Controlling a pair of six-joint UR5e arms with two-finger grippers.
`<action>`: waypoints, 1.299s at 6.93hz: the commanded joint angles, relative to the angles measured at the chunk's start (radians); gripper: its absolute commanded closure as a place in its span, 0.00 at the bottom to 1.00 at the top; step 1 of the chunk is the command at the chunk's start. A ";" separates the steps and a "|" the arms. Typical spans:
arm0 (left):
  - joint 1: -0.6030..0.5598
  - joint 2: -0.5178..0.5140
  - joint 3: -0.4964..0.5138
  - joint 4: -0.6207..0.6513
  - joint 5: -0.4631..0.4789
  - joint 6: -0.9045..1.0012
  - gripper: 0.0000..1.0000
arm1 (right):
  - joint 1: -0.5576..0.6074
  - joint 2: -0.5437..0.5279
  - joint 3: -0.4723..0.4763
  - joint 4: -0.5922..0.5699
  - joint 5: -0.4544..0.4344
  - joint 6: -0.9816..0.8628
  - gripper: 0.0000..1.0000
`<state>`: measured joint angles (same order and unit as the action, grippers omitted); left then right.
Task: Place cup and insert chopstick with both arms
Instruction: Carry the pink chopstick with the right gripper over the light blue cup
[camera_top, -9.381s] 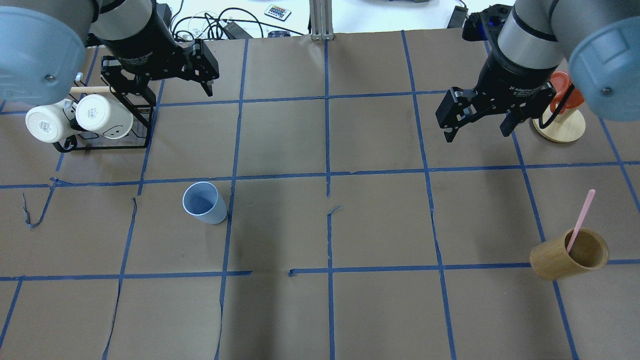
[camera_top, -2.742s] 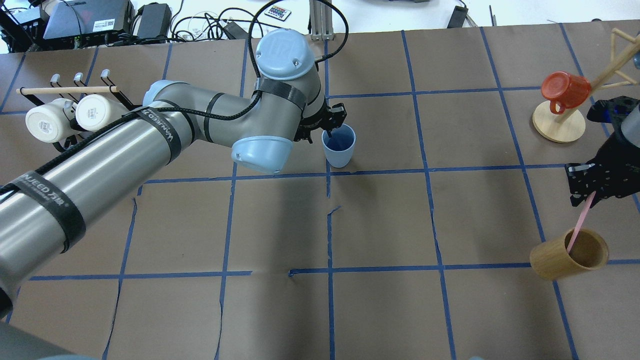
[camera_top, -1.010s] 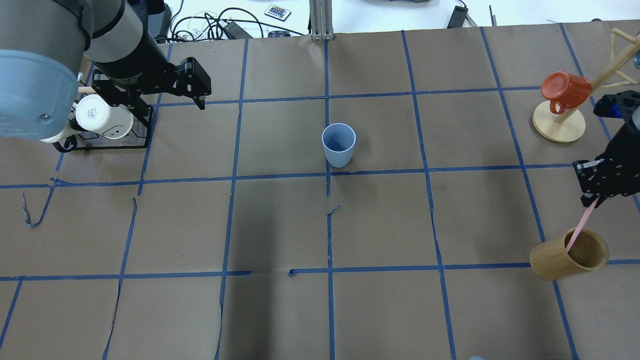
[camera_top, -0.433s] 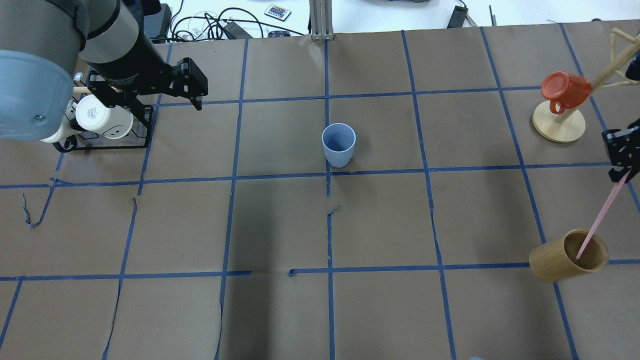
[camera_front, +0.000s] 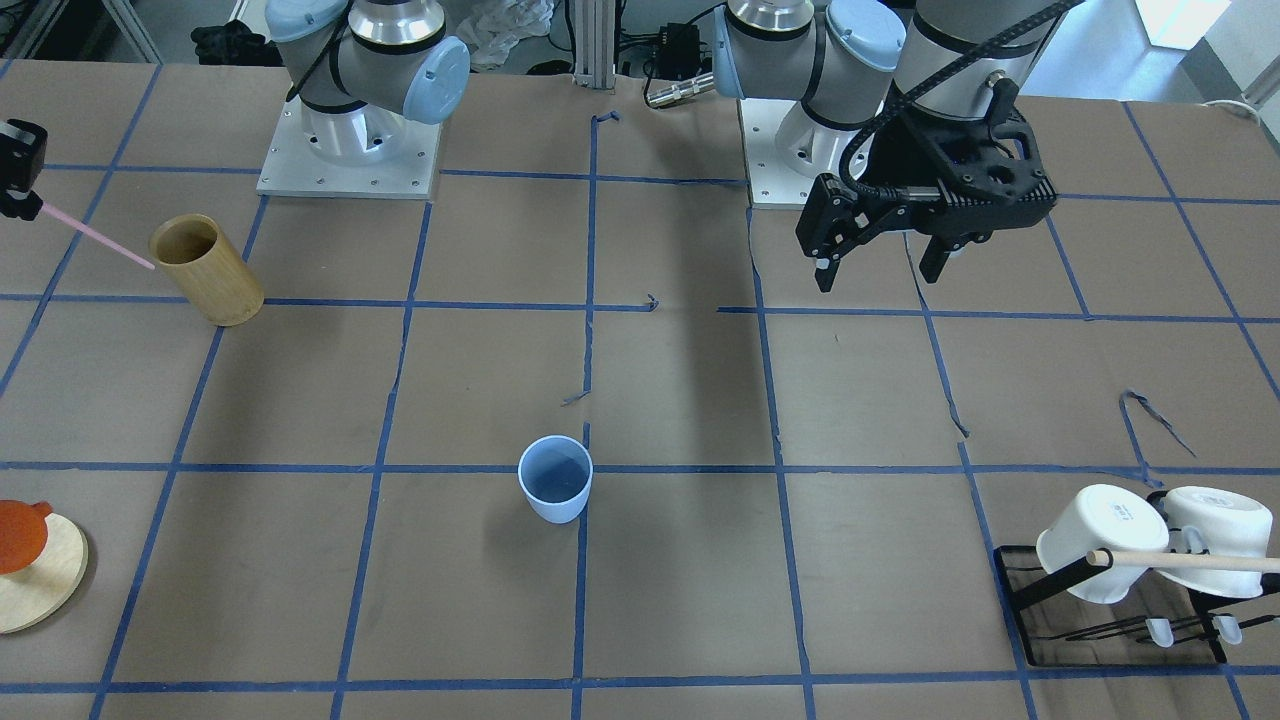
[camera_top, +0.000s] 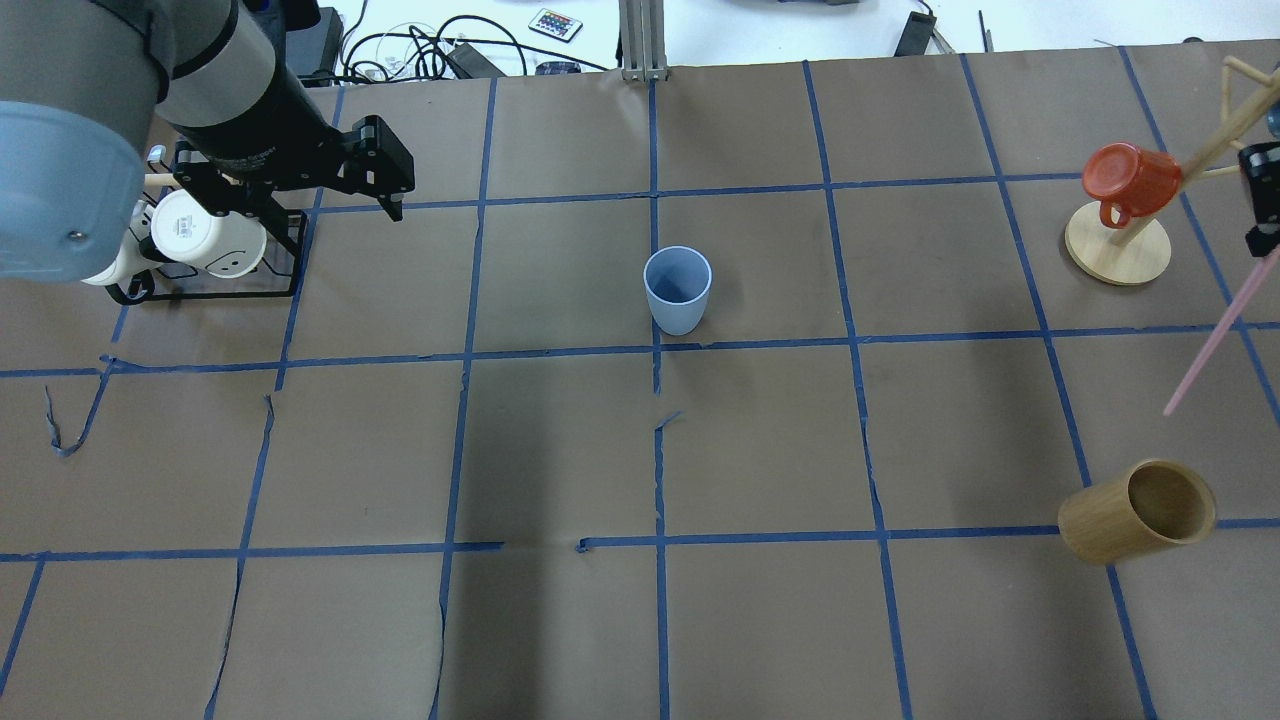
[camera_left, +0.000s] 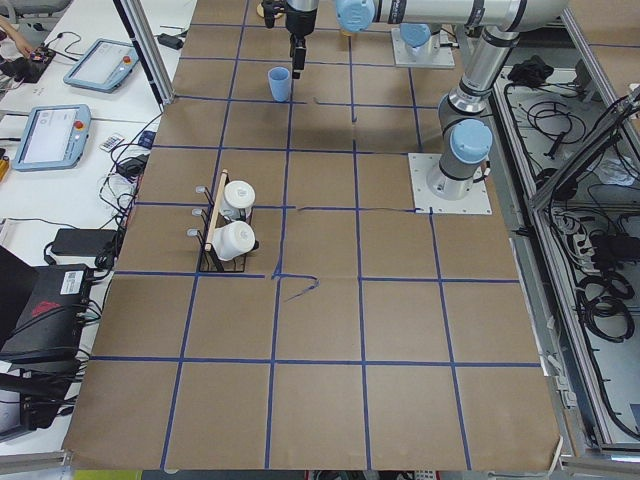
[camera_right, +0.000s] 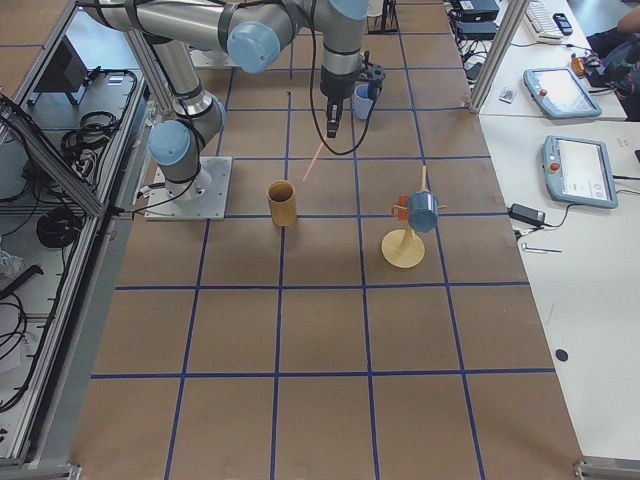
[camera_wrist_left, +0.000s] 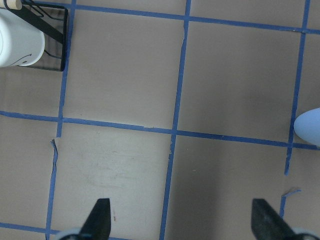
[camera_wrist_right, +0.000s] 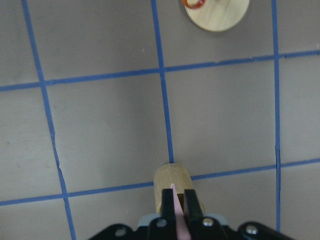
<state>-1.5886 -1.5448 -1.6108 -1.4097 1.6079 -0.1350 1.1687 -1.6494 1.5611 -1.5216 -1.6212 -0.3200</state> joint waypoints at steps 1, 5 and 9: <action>-0.001 0.000 -0.004 0.000 -0.002 0.000 0.00 | 0.153 0.032 -0.032 -0.170 0.087 0.114 1.00; 0.001 0.002 -0.007 0.000 0.000 0.000 0.00 | 0.509 0.183 -0.045 -0.458 0.076 0.564 1.00; -0.001 0.002 -0.008 -0.002 0.000 0.000 0.00 | 0.664 0.276 -0.081 -0.563 0.076 0.722 1.00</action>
<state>-1.5887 -1.5432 -1.6183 -1.4107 1.6076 -0.1350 1.8003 -1.3960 1.4824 -2.0561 -1.5471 0.3620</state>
